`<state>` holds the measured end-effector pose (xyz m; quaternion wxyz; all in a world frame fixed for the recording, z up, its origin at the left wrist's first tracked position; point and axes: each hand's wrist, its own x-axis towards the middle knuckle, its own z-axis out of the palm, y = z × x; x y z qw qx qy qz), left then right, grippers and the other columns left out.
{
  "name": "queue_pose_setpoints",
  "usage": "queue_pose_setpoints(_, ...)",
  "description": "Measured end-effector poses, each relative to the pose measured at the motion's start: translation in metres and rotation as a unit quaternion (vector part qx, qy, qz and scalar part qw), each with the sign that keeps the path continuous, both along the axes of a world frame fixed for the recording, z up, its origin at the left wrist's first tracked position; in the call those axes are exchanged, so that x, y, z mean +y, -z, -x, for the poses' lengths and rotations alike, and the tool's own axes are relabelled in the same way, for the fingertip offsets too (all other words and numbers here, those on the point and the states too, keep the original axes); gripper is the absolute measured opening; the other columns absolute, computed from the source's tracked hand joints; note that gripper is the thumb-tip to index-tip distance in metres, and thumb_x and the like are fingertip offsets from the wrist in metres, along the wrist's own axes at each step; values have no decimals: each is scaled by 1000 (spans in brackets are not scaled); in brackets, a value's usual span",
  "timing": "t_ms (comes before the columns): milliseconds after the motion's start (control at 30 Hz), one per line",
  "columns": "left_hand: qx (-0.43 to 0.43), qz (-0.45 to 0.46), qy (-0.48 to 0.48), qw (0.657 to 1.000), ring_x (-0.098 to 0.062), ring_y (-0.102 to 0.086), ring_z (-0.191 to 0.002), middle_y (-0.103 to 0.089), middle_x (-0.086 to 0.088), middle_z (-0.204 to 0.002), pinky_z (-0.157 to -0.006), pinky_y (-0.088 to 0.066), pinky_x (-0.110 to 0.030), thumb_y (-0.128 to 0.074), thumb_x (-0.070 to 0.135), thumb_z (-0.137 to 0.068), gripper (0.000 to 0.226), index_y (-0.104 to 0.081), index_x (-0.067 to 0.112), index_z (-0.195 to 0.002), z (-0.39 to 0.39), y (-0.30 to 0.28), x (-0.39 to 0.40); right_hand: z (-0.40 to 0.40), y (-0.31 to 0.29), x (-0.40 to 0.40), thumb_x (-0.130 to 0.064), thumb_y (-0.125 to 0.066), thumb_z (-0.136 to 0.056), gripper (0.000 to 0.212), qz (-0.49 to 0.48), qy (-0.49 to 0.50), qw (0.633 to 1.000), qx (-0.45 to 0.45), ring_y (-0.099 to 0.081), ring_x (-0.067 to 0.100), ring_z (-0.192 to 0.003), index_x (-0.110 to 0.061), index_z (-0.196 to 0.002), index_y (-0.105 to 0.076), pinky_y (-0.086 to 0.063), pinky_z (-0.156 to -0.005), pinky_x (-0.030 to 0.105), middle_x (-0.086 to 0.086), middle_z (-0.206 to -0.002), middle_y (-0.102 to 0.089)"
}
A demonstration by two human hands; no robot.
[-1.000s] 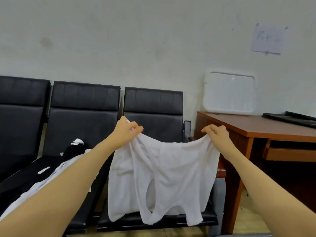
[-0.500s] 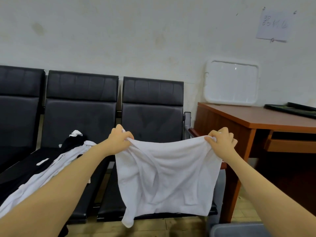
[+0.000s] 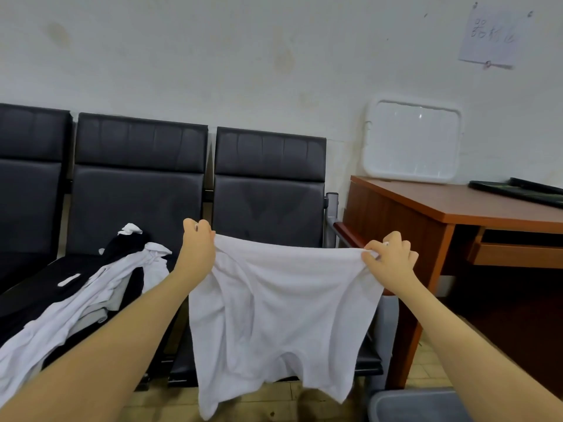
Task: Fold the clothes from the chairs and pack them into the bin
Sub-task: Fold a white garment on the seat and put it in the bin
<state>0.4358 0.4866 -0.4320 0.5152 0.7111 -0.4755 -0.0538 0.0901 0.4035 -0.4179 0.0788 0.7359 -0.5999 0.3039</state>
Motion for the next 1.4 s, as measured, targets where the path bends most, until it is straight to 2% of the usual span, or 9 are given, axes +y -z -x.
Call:
queue_pose_setpoints(67,-46,-28,-48,997,-10,-29,-75,-29,-3,-82,-70,-28,-20,-35,4,-94,11,-42,12,-93,-3,9,-3,-2,4,0,-30,-48,-96,20,-3,-8,1000,10,-29,18,-96,-22,-103,-64,-20,-83,30,2,-112,-36)
queue_pose_setpoints(167,-24,-6,-55,998,-11,-30,-61,-36,-4,-76,-53,-27,-22,-38,-2,-94,19,-37,11,-81,1,8,-5,-4,10,2,-30,-45,-98,23,4,-25,1000,-7,-29,15,-94,-21,-108,-64,-18,-80,29,1,-116,-46)
queue_pose_setpoints(300,-144,-39,-12,989,-17,-40,-62,-46,-7,-81,-52,-32,-25,-42,-2,-92,11,-45,9,-93,6,14,1,-4,13,12,-35,-48,-98,25,11,-21,999,-26,-42,18,-96,-23,-110,-66,-19,-77,30,-1,-101,-53)
queue_pose_setpoints(400,-147,-22,16,989,-20,-42,-85,-41,-6,-97,-72,-38,-29,-58,27,-92,13,-61,15,-88,11,10,9,5,13,20,-37,-55,-94,22,34,-20,998,-48,-38,15,-90,-24,-102,-70,-16,-76,29,-4,-91,-46)
queue_pose_setpoints(500,-116,-3,29,993,-18,-34,-99,-33,-1,-102,-83,-38,-34,-69,28,-84,14,-69,15,-78,19,7,17,16,11,30,-37,-58,-92,19,67,-17,994,-83,-34,13,-89,-26,-100,-72,-15,-78,29,-5,-89,-44)
queue_pose_setpoints(800,-74,128,15,989,-11,-43,-82,-34,0,-99,-72,-38,-28,-70,25,-84,22,-65,5,-75,53,-4,49,27,-1,57,-36,-61,-90,19,125,-17,983,-131,-31,14,-91,-24,-100,-73,-15,-78,28,-1,-94,-40)
queue_pose_setpoints(1033,-245,73,-11,967,-20,-49,-65,-37,1,-93,-54,-36,-28,-67,29,-86,22,-66,9,-77,30,29,27,20,28,28,-34,-60,-90,20,100,-6,994,-51,-31,16,-88,-21,-100,-73,-22,-78,30,0,-95,-40)
queue_pose_setpoints(1233,-265,-36,7,964,-23,-51,-61,-36,-1,-93,-53,-40,-32,-66,28,-87,23,-65,7,-77,5,88,-33,-9,91,-25,-31,-57,-94,20,18,-36,999,-17,-28,16,-86,-22,-104,-72,-17,-75,28,-1,-93,-37)
queue_pose_setpoints(1400,-232,-125,10,965,-17,-48,-78,-41,-10,-106,-80,-47,-30,-57,19,-94,18,-63,2,-93,-15,140,-90,-39,145,-90,-31,-54,-96,22,-50,-44,998,-6,-29,16,-86,-23,-106,-71,-17,-73,28,-1,-93,-37)
